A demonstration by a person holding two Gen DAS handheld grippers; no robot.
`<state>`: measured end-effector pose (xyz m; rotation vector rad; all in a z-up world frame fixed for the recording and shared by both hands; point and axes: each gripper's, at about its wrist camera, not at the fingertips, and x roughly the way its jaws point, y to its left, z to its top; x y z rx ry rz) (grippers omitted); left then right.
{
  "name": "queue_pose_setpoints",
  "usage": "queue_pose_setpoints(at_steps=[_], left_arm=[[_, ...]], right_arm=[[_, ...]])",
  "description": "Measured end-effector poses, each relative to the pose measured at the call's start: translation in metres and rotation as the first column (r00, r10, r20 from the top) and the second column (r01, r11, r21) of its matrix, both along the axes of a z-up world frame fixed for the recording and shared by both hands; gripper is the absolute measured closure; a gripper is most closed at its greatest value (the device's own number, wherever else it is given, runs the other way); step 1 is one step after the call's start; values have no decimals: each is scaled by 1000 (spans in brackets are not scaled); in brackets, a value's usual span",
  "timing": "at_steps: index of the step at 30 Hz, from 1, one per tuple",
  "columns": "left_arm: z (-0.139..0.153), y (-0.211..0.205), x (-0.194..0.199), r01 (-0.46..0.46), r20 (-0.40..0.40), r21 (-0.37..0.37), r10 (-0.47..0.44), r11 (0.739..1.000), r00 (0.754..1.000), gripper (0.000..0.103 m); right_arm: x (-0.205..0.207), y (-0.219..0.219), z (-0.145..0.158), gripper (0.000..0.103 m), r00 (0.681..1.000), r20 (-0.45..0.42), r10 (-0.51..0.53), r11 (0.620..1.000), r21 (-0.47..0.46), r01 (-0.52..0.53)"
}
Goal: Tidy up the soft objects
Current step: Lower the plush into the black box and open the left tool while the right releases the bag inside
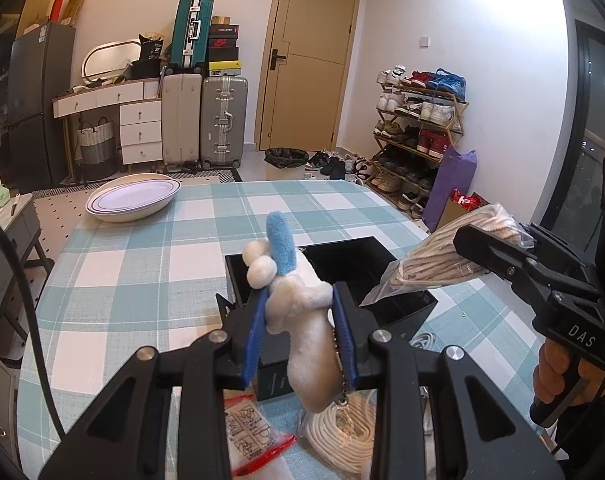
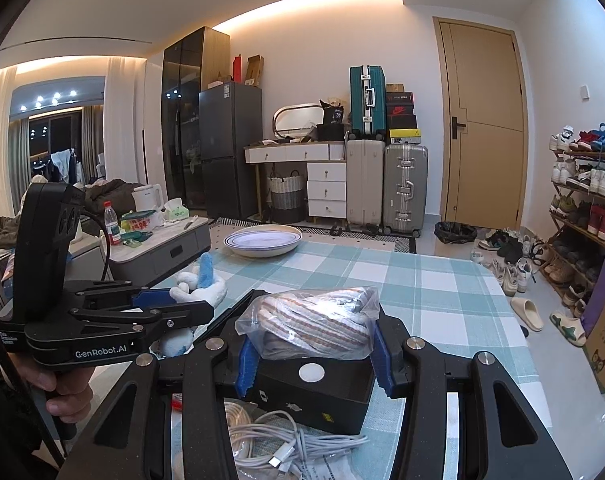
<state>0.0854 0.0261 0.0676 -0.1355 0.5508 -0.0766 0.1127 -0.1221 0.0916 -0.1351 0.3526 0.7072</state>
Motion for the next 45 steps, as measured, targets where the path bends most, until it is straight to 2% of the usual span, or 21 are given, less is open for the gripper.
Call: queue_pose_setpoints(at_steps=[25,45], left_arm=[[-20,-3,50,14,-70,25,-12,1000,997,72],[-35,-7,67,35,-99,21,-33,999,995,72]], right_arm=[[53,25,-20,56,997,-81,-6,996,-84,-1],[73,47,-43,56,991,-129,21,988,-151,-40]])
